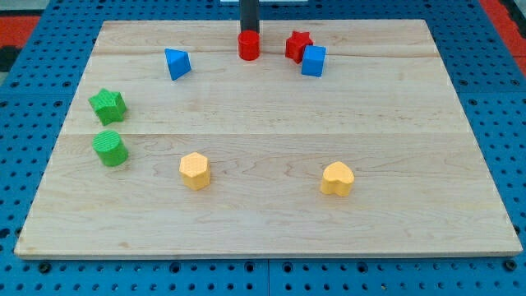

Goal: Move the red star in between the blue cube and red circle

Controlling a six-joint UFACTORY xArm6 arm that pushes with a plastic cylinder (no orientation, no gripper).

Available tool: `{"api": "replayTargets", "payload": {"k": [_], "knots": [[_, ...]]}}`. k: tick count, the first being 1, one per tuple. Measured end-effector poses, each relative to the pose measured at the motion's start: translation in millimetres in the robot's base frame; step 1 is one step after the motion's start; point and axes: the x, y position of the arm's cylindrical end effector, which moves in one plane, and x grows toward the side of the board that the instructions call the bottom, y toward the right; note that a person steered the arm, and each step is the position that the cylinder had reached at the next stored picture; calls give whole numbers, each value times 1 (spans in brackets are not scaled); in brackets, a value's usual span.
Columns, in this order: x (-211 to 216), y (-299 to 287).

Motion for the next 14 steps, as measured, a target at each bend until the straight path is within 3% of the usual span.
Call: {"api": "replayTargets", "payload": {"k": [1,2,3,4,6,7,8,10,14], "knots": [[18,12],[-16,-8],[6,-74],[28,-94],[29,-108],[14,-15],[-29,59],[19,144],[20,52]]}}
